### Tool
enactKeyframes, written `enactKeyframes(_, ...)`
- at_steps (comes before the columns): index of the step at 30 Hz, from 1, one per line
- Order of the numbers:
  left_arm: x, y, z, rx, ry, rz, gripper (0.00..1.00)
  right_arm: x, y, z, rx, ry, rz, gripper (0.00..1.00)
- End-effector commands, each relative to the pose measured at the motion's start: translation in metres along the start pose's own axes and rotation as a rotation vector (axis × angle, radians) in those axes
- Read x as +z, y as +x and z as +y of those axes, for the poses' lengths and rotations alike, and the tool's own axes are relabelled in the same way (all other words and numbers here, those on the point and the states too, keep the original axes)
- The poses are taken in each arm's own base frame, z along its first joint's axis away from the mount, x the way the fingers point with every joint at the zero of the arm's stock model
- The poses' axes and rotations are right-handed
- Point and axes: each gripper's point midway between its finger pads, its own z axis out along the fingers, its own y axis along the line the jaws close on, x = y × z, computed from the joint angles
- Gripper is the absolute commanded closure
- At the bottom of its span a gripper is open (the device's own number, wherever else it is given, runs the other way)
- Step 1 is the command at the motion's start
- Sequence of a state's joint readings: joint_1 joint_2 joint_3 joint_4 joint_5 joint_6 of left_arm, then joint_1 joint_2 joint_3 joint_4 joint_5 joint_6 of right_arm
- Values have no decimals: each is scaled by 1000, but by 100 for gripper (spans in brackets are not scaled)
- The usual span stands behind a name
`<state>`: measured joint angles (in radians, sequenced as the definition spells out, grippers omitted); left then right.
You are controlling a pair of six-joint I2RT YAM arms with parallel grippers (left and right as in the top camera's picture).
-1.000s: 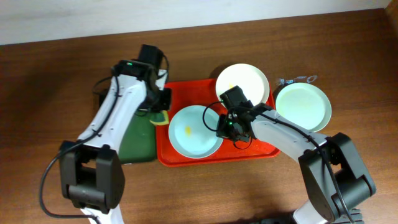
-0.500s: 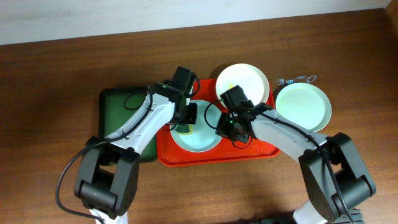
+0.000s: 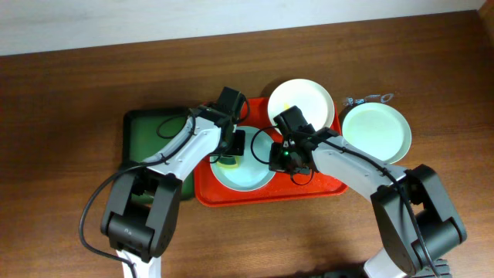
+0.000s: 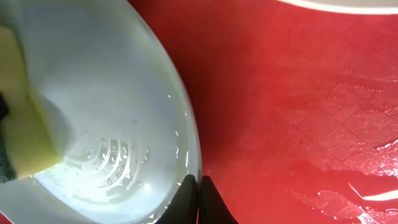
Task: Clean dirty plates on tray and stack at the side
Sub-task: 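Scrub the light blue plate with the sponge while right gripper holds rim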
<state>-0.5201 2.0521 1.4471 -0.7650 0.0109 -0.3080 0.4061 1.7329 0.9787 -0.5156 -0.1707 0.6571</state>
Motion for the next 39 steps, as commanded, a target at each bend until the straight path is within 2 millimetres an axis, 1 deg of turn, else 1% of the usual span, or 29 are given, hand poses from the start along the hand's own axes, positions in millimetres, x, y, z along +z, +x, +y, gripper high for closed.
enactKeyframes(1, 27, 17, -10, 16, 1, 69, 100, 2, 1, -4, -5, 7, 9, 96)
enactKeyframes(2, 35, 23, -12, 21, 6, 94, 100, 2, 1, -4, -5, 7, 9, 96)
enactKeyframes(3, 39, 26, -14, 25, 9, 107, 100, 2, 1, -4, -5, 7, 10, 96)
enactKeyframes(4, 41, 30, -19, 29, 27, 122, 100, 2, 1, -4, -5, 7, 10, 96)
enactKeyframes(5, 39, 32, -27, 27, 71, 135, 100, 2, 1, -4, -5, 7, 10, 96)
enactKeyframes(7, 25, 24, -38, 33, 132, 120, 100, 2, 1, -4, -5, 7, 9, 96)
enactKeyframes(8, 15, 17, -42, 49, 152, 98, 100, 2, 1, -4, -5, 7, 9, 96)
enactKeyframes(9, 0, 9, -45, 63, 161, 66, 100, 2, 1, -4, -5, 7, 9, 96)
enactKeyframes(10, -23, -5, -49, 91, 171, 7, 100, 2, 1, -4, -5, 7, 9, 96)
enactKeyframes(11, -35, -13, -48, 92, 160, -29, 100, 2, 1, -4, -5, 7, 9, 96)
enactKeyframes(12, -44, -18, -45, 93, 144, -56, 100, 2, 1, -4, -5, 7, 9, 96)
enactKeyframes(13, -53, -24, -39, 91, 106, -92, 100, 2, 1, -4, -5, 7, 10, 96)
enactKeyframes(14, -58, -27, -31, 88, 60, -114, 100, 2, 1, -4, -5, 7, 9, 96)
enactKeyframes(15, -59, -28, -21, 85, 6, -123, 100, 2, 1, -4, -5, 7, 9, 96)
enactKeyframes(17, -56, -28, -7, 81, -75, -128, 100, 2, 1, -4, -5, 7, 9, 96)
enactKeyframes(19, -50, -25, -3, 82, -95, -115, 100, 2, 1, -4, -5, 7, 9, 96)
enactKeyframes(22, -32, -16, -1, 85, -107, -67, 100, 2, 1, -4, -5, 7, 10, 96)
enactKeyframes(24, -4, -1, -6, 96, -88, 13, 100, 2, 1, -4, -5, 7, 9, 96)
enactKeyframes(27, 26, 19, -13, 95, -38, 120, 100, 2, 1, -4, -5, 7, 9, 96)
enactKeyframes(28, 33, 26, -17, 95, -11, 152, 100, 2, 1, -4, -5, 7, 9, 96)
enactKeyframes(29, 36, 32, -29, 126, 60, 185, 100, 2, 1, -4, -5, 7, 10, 96)
enactKeyframes(30, 35, 35, -38, 152, 122, 200, 100, 2, 1, -4, -5, 7, 9, 96)
enactKeyframes(31, 29, 34, -47, 166, 170, 197, 100, 2, 1, -4, -5, 7, 9, 96)
enactKeyframes(32, 14, 25, -58, 173, 236, 167, 100, 2, 1, -4, -5, 7, 9, 96)
enactKeyframes(34, -15, 7, -60, 175, 259, 89, 100, 2, 1, -4, -5, 7, 9, 96)
enactKeyframes(35, -34, -3, -58, 175, 254, 32, 100, 2, 1, -4, -5, 7, 9, 96)
enactKeyframes(36, -49, -12, -50, 172, 217, -18, 100, 2, 1, -4, -5, 7, 9, 96)
enactKeyframes(37, -62, -22, -33, 167, 121, -79, 100, 2, 1, -4, -5, 7, 9, 96)
enactKeyframes(39, -61, -24, -16, 162, 24, -91, 100, 2, 1, -4, -5, 7, 9, 96)
